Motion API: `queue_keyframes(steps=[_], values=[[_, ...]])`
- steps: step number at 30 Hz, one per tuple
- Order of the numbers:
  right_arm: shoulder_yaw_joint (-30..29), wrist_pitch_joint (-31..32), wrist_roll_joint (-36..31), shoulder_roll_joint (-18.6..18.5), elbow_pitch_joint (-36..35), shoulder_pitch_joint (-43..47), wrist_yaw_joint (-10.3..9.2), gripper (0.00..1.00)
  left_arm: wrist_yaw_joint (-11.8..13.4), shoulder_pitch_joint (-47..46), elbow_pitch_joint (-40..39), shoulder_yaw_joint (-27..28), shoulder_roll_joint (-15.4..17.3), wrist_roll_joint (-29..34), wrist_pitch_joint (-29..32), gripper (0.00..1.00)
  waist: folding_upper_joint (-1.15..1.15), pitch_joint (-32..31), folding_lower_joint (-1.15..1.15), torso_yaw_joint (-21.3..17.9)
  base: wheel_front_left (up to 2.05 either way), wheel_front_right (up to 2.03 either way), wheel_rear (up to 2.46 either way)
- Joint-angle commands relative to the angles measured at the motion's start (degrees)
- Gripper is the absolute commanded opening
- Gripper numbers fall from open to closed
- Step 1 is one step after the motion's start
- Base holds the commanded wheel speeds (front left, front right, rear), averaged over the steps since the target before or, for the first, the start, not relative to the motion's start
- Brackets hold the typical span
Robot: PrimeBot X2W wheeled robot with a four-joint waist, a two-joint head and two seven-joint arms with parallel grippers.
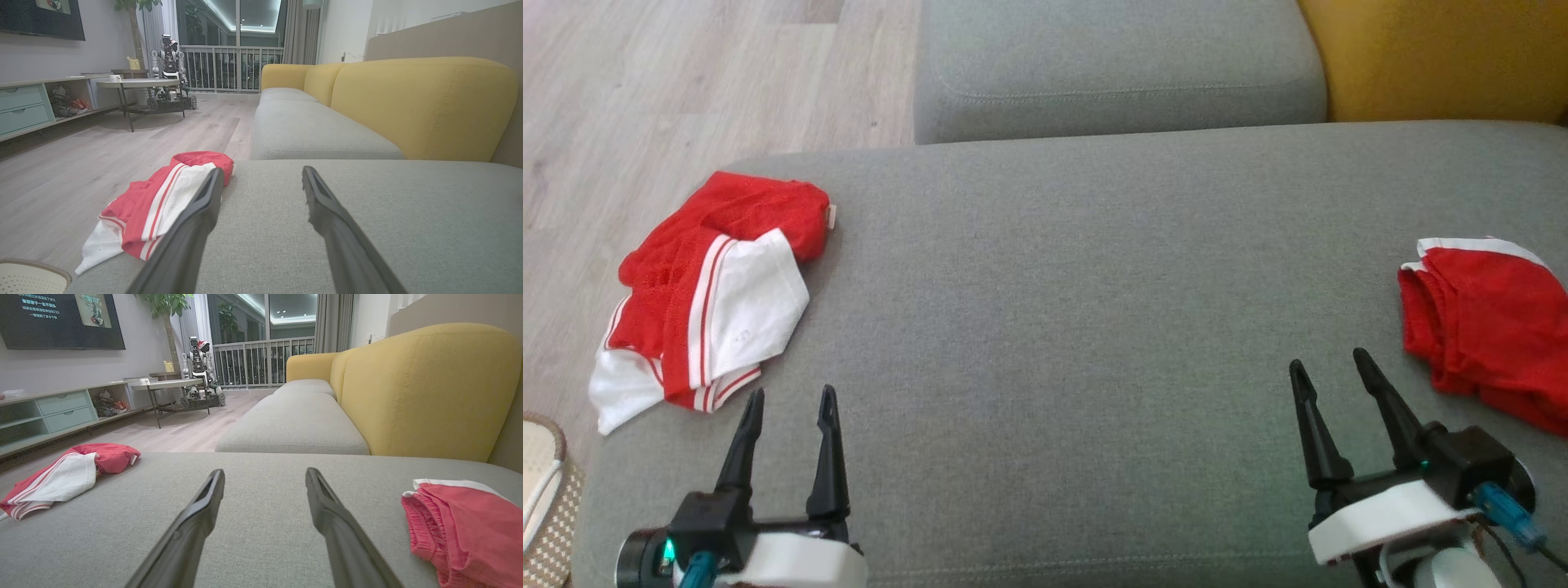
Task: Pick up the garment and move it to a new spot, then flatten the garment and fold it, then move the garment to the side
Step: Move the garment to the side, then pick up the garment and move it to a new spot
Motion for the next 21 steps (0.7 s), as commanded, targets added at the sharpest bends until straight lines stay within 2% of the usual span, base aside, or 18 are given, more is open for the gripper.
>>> queue_keyframes(steps=[1,11,21], values=[[1.61,-0.53,0.8,-0.19,-2.17,-1.46,-0.02,1.0,0.46,-1.71,-2.07,2.35,-0.19,0.77,-0.31,1.0,0.0,-0.32,0.0,-0.21,0.0,0.0,0.0],[3.43,-0.53,2.78,-0.18,-1.3,-2.04,-0.02,1.0,1.12,-1.16,-1.64,4.5,-0.19,0.62,-0.31,1.0,0.0,-0.73,0.0,-1.36,0.0,0.0,0.0],[3.99,-0.53,2.36,-0.18,-0.83,-1.83,-0.02,1.0,0.81,-1.42,-1.33,4.48,-0.19,0.52,-0.31,1.0,0.0,-0.26,0.0,-0.47,0.0,0.0,0.0]])
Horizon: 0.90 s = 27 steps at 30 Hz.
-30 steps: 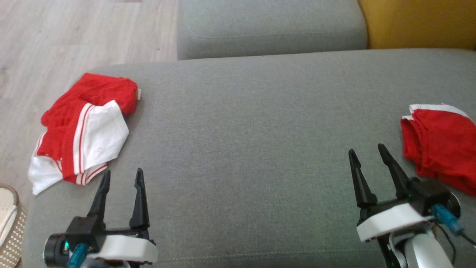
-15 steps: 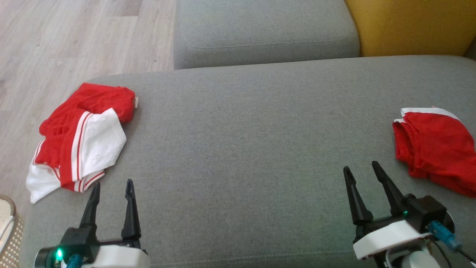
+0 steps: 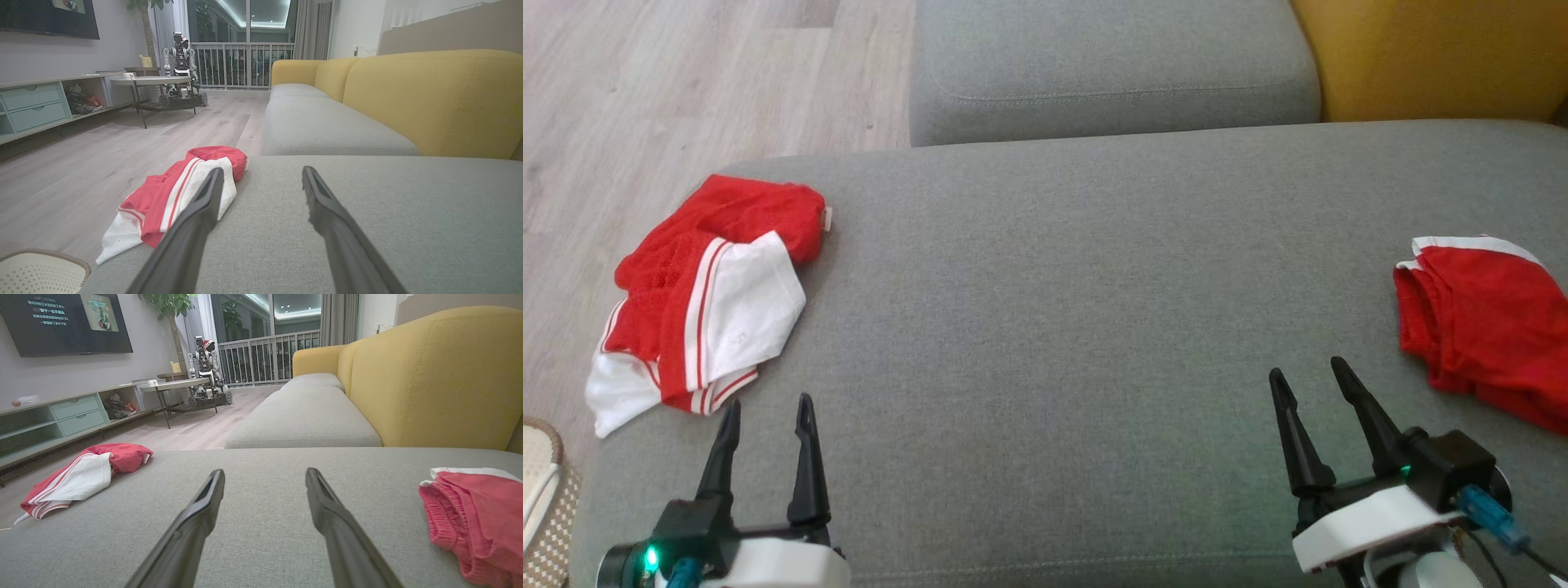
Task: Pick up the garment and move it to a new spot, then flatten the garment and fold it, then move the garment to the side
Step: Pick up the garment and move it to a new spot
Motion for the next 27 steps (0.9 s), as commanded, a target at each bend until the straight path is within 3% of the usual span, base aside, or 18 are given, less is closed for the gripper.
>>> queue_keyframes(steps=[1,9,21,27], values=[[1.51,-0.53,-0.2,-0.19,-1.67,-2.05,-0.02,1.0,-0.03,-2.46,-1.68,2.2,-0.18,-0.11,-0.31,1.0,0.0,0.05,0.0,0.13,0.0,0.0,0.0],[3.47,-0.53,0.41,-0.19,-1.18,-1.7,-0.02,1.0,0.51,-2.63,-1.13,2.35,-0.18,-0.42,-0.31,1.0,0.0,0.23,0.0,2.4,0.0,0.0,0.0],[4.67,-0.53,1.76,-0.19,-1.34,-0.67,-0.02,1.0,-0.12,-2.19,-0.85,1.86,-0.18,0.05,-0.31,1.0,0.0,-0.27,0.0,14.84,0.0,0.0,0.0],[4.84,-0.53,1.97,-0.19,-2.31,-0.29,-0.02,1.0,-0.37,-1.79,-1.09,1.86,-0.18,0.2,-0.31,1.0,0.0,-0.37,0.0,18.64,0.0,0.0,0.0]])
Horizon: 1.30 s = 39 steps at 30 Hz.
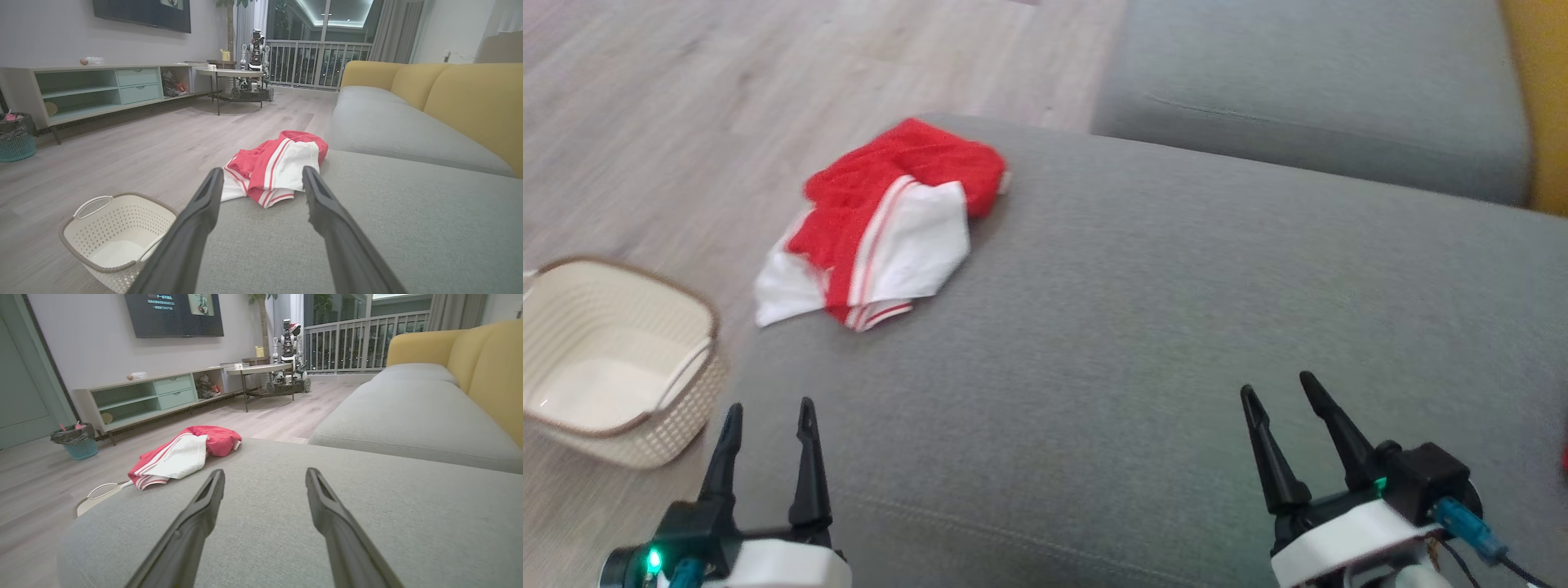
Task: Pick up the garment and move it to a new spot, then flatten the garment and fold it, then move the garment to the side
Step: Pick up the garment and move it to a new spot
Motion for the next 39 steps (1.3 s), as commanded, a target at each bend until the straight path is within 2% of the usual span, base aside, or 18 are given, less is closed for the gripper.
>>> queue_keyframes(steps=[1,5,11,14,17,22,27,32,39], values=[[1.33,-0.53,0.07,-0.2,-2.11,-1.26,-0.02,1.0,-0.27,-1.83,-1.97,1.73,-0.18,0.36,-0.31,1.0,0.0,-0.05,0.0,2.11,0.0,0.0,0.0],[1.74,-0.53,-0.87,-0.2,-2.52,-1.41,-0.02,1.0,-2.48,-4.25,-1.64,1.22,1.09,1.23,-0.31,1.0,0.0,1.11,0.0,3.24,0.0,0.0,0.0],[0.84,-0.53,-3.23,-0.2,-2.89,-3.09,-0.02,1.0,-6.89,-15.14,-1.2,3.32,4.3,-0.91,-0.31,1.0,0.0,4.55,0.0,2.1,0.0,0.0,0.0],[0.35,-0.53,-4.54,-0.2,-3.09,-4.29,-0.02,1.0,-8.72,-22.67,1.99,4.51,6.74,-3.19,-0.26,1.0,0.0,7.18,0.0,0.9,0.0,0.0,0.0],[1.08,-0.53,-7.07,-0.2,-3.04,-5.32,-0.02,1.0,-10.22,-31.38,7.96,4.13,9.36,-7.12,3.44,1.0,0.0,10.15,0.0,-0.27,0.0,0.0,0.0],[0.68,-0.53,-12.7,-0.2,-2.9,-7.13,-0.02,1.0,-10.94,-45.52,18.11,2.16,13.12,-14.38,11.6,1.0,0.0,15.47,0.0,-1.76,0.0,0.0,0.0],[-0.33,-0.53,-16.33,-0.2,-2.86,-9.58,-0.02,1.0,-11.02,-54.91,28.7,-4.05,17.08,-24.89,19.2,1.0,0.0,20.41,0.0,-3.72,0.0,0.0,0.0],[-0.26,-0.53,-17.96,-0.2,-3.58,-11.66,-0.02,1.0,-11.03,-60.46,36.26,-9.71,20.82,-32.79,22.37,1.0,0.0,24.73,0.0,-5.66,0.0,0.0,0.0],[-0.63,-0.53,-19.32,-0.2,-4.13,-12.63,-0.02,1.0,-11.03,-63.77,45.51,-18.99,23.55,-37.73,26.31,1.0,0.0,28.12,0.0,-6.62,0.0,0.0,0.0]])
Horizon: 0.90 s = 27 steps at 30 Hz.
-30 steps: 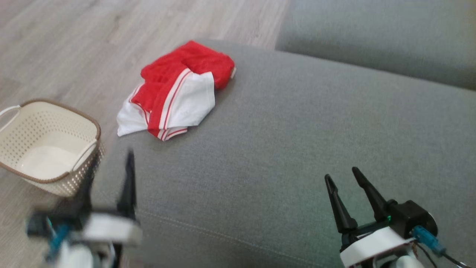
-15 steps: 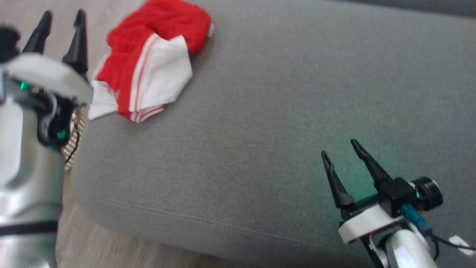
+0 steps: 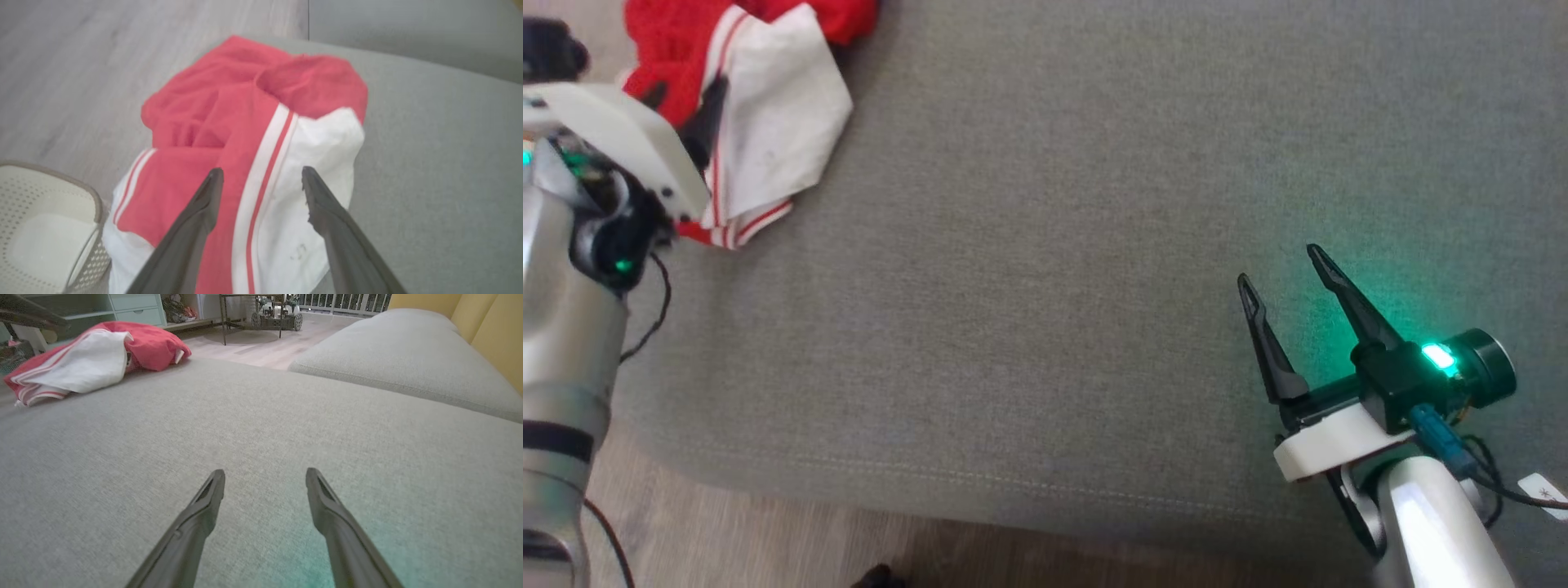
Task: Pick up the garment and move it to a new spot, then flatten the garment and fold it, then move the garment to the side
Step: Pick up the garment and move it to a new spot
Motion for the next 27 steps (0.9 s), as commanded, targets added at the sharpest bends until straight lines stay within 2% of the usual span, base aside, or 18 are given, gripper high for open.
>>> queue_keyframes(steps=[1,6,10,11,12,17,21,27], values=[[1.2,-0.53,-0.53,0.04,-1.99,-1.2,-0.02,1.0,0.02,-2.29,1.57,-0.34,4.09,-0.84,0.99,1.0,0.0,1.66,-0.01,-0.75,0.0,0.0,0.0],[1.04,-0.53,-0.04,0.04,-2.47,-2.3,-0.02,1.0,0.02,-1.51,5.79,-3.86,3.92,-3.06,1.64,1.0,0.0,2.52,-0.01,-1.49,0.0,0.0,0.0],[1.0,-0.53,0.01,0.04,-2.14,-3.28,-0.02,1.0,0.02,-0.76,8.96,-5.87,4.01,-4.96,-0.68,1.0,0.0,2.94,-0.01,-2.02,0.0,0.0,0.0],[1.05,-0.53,-0.04,0.04,-1.95,-3.47,-0.02,1.0,0.02,-0.67,9.49,-6.38,4.0,-5.32,-1.48,0.33,0.0,2.87,-0.01,-2.09,0.0,0.0,0.0],[1.06,-0.53,0.02,0.04,-1.76,-3.58,-0.02,1.0,0.02,-0.6,9.94,-6.8,3.94,-5.69,-2.48,0.0,0.0,2.66,-0.01,-2.1,0.0,0.0,0.0],[1.36,-0.53,0.93,0.04,-0.87,-2.87,-0.02,1.0,0.01,-0.53,9.76,-8.62,4.01,-8.13,-9.21,0.0,0.0,0.37,-0.01,-2.09,0.0,0.0,0.0],[1.93,-0.53,1.95,0.04,-0.54,-2.17,-0.02,1.0,0.01,-1.81,7.93,-10.27,5.38,-8.41,-16.24,0.0,0.0,-2.47,-0.01,-2.17,0.0,0.0,0.0],[2.43,-0.53,4.83,0.04,-0.23,-1.14,-0.02,1.0,0.01,-4.7,3.08,-12.66,8.02,-8.65,-22.12,0.0,0.0,-7.87,-0.01,-2.66,0.0,0.0,0.0]])
